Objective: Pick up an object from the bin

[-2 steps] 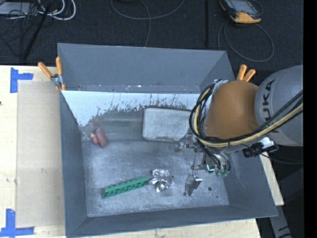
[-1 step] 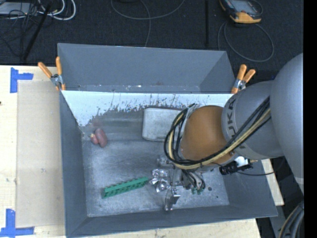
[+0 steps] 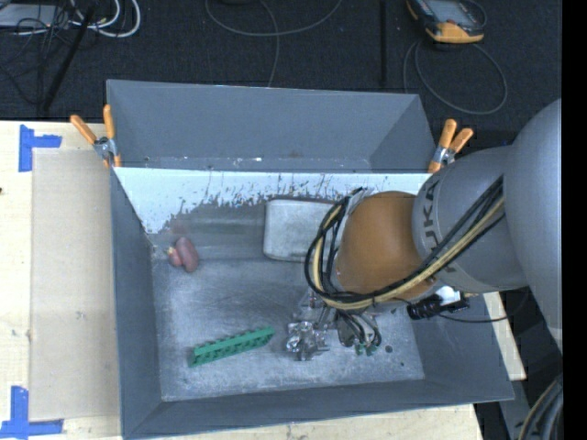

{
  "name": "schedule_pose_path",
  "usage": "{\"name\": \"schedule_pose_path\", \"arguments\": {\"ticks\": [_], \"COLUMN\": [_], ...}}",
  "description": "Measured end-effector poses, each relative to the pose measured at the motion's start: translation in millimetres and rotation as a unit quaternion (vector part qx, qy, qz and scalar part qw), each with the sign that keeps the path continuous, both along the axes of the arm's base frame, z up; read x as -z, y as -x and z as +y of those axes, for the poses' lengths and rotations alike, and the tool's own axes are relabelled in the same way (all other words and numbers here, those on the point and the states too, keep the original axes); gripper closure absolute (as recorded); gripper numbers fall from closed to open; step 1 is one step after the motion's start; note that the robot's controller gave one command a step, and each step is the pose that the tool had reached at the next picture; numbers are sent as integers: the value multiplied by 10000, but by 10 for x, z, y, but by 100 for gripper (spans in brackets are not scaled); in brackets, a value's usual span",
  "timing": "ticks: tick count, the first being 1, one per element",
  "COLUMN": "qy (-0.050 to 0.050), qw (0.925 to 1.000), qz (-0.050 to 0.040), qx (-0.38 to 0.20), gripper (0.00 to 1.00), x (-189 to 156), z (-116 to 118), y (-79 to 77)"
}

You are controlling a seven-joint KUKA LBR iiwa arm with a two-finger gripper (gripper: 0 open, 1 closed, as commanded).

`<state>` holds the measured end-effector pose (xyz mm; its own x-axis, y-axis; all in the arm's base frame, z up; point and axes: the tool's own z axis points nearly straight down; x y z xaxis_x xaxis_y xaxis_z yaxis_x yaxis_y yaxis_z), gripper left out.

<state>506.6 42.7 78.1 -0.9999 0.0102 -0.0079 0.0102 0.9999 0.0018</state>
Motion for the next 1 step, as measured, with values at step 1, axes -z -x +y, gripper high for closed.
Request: {"name": "schedule_pose_path", "arguments": {"ticks": [1], "qy": [3], "qw": [9999], "qz": [-3], "qx": [106], "gripper": [100], "x": [-1668], "z": [-76], "y": [-56]}}
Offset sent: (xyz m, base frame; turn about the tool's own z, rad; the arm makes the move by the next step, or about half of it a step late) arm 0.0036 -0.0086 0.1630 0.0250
